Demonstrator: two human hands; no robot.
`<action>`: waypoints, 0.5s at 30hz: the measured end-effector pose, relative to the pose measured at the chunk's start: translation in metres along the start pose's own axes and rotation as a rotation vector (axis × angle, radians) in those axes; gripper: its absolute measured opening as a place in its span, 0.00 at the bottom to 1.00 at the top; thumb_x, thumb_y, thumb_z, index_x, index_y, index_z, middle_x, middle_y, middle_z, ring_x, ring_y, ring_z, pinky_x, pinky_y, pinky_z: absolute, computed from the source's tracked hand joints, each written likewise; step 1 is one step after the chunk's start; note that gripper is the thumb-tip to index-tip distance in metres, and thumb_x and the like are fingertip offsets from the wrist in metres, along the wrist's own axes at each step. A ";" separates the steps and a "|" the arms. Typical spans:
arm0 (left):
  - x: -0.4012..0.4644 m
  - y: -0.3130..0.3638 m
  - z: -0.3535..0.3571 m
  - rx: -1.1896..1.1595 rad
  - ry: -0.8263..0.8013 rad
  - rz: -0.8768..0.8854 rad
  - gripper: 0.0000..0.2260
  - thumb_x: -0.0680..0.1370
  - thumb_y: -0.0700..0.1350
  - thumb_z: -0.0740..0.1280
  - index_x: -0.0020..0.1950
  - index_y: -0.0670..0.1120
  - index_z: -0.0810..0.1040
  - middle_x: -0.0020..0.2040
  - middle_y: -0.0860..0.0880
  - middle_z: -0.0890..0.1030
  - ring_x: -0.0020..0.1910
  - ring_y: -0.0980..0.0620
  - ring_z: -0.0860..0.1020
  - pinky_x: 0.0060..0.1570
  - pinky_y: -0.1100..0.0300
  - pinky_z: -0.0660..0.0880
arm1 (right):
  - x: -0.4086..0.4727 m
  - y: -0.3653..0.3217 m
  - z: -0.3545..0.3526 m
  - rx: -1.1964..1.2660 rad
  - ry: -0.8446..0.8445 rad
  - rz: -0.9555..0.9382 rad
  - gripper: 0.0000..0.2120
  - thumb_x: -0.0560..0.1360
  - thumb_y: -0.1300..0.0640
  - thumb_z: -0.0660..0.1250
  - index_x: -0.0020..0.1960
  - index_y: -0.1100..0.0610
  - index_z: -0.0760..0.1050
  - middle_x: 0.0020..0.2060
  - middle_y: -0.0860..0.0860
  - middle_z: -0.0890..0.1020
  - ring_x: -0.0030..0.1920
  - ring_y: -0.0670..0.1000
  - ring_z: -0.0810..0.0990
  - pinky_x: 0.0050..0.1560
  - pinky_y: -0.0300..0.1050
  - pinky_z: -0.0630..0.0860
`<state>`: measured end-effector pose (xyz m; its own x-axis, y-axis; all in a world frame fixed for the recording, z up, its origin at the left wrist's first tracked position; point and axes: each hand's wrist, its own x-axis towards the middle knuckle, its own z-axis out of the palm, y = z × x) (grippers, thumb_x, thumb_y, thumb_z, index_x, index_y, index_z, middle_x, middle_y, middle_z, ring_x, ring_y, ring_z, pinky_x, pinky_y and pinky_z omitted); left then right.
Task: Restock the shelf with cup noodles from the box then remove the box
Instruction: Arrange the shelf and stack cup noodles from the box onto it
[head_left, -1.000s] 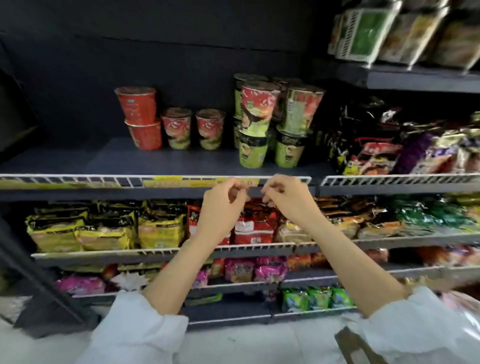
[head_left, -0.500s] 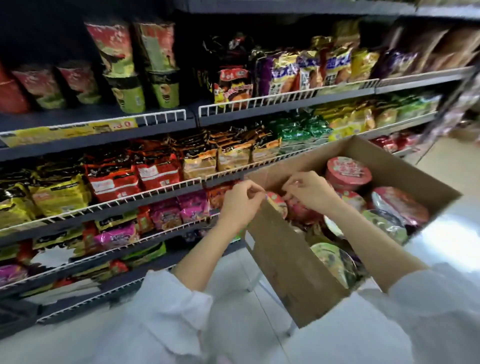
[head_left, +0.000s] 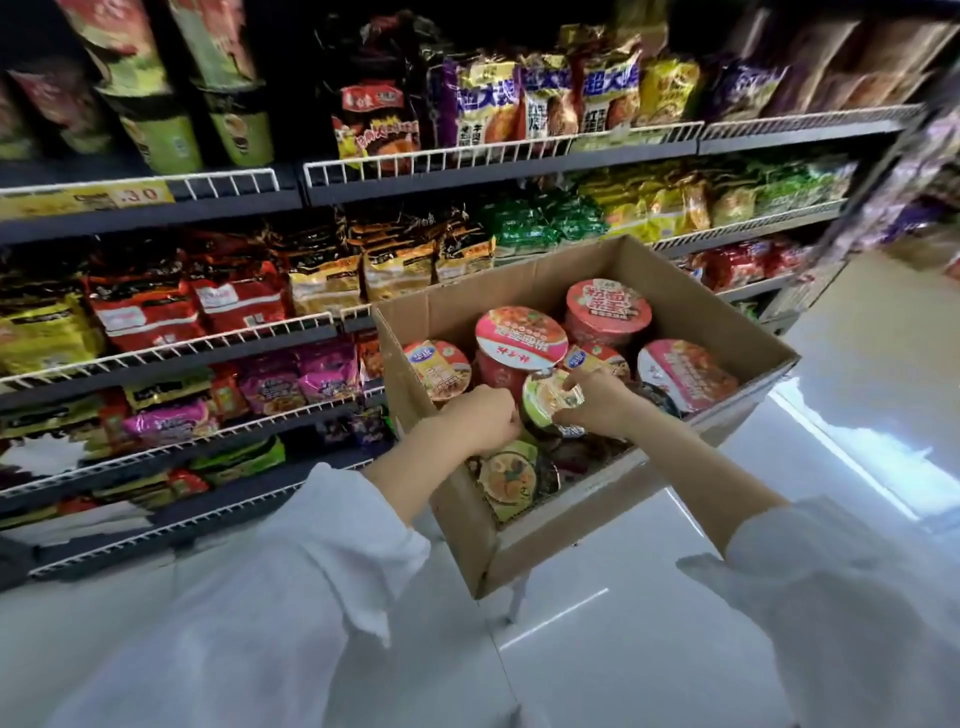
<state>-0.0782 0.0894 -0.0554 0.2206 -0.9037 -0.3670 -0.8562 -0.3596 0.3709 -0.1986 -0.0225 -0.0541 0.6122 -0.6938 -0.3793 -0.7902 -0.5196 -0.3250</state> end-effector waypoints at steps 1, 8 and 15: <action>0.004 0.005 0.004 0.072 -0.073 -0.042 0.12 0.79 0.42 0.60 0.37 0.41 0.74 0.34 0.45 0.72 0.32 0.47 0.71 0.30 0.58 0.65 | 0.005 0.004 -0.001 -0.023 -0.021 -0.004 0.32 0.75 0.51 0.68 0.72 0.64 0.60 0.69 0.61 0.67 0.69 0.60 0.65 0.63 0.48 0.67; 0.011 0.023 0.022 0.304 -0.384 -0.316 0.29 0.76 0.65 0.59 0.59 0.40 0.77 0.55 0.43 0.78 0.54 0.44 0.77 0.54 0.52 0.74 | 0.047 0.015 0.006 -0.086 -0.117 -0.072 0.52 0.68 0.38 0.71 0.76 0.64 0.45 0.74 0.66 0.52 0.74 0.65 0.52 0.72 0.58 0.57; 0.024 0.022 0.037 0.342 -0.272 -0.436 0.39 0.69 0.72 0.61 0.68 0.43 0.70 0.67 0.40 0.69 0.63 0.41 0.71 0.59 0.48 0.71 | 0.067 0.015 0.022 -0.158 -0.075 -0.074 0.52 0.65 0.36 0.72 0.75 0.60 0.50 0.72 0.67 0.53 0.73 0.68 0.53 0.70 0.62 0.60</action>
<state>-0.1092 0.0685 -0.0872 0.4953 -0.5825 -0.6445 -0.8255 -0.5466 -0.1403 -0.1693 -0.0659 -0.1036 0.6642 -0.6151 -0.4249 -0.7343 -0.6435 -0.2163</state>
